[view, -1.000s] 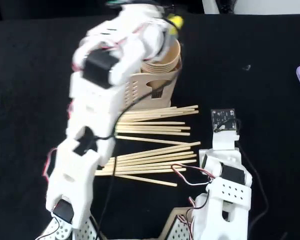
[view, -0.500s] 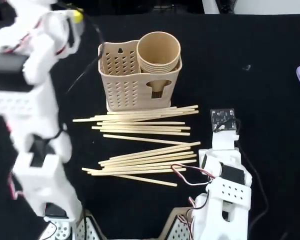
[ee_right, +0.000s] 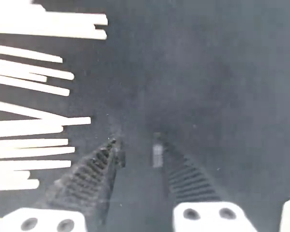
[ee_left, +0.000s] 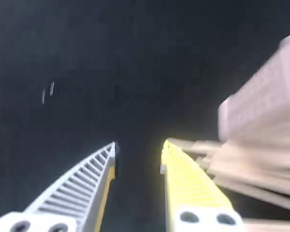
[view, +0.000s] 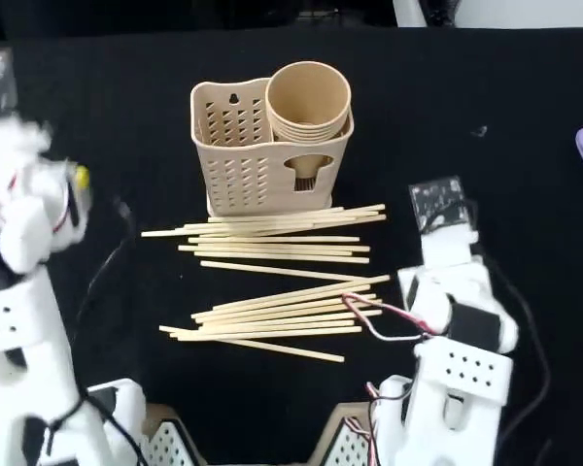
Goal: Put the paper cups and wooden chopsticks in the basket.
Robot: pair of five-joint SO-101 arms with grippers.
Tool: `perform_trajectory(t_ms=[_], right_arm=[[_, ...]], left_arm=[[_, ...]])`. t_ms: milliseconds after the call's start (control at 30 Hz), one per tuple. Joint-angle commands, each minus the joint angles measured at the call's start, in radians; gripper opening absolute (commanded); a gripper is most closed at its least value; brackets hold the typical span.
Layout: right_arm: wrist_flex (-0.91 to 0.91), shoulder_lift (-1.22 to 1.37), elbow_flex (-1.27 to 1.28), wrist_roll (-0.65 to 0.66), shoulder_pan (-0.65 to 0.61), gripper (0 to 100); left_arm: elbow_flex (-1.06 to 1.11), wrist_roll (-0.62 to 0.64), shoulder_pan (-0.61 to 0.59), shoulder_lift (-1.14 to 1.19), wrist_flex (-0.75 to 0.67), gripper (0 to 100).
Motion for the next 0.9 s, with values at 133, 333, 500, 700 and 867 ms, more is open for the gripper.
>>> perform_trajectory(t_ms=[133,333,500,700,867], right_arm=[[0.213,0.031,-0.116,0.115,-0.388,18.5],[0.198,0.031,-0.035,0.109,-0.812,18.7],[-0.058,0.142,0.094,0.109,-0.901,18.6],[-0.077,0.424,0.022,0.110,-0.930,21.7],[-0.086,0.615,-0.024,0.110,-0.985,28.5]], left_arm=[[0.671,-0.011,-0.119,-0.219,-0.305,16],[0.746,-0.009,-0.128,-0.219,-0.351,16],[0.877,-0.012,-0.128,-0.230,-0.497,16],[0.935,-0.012,-0.124,-0.230,-0.583,16],[0.938,-0.012,-0.125,-0.229,-0.582,16]])
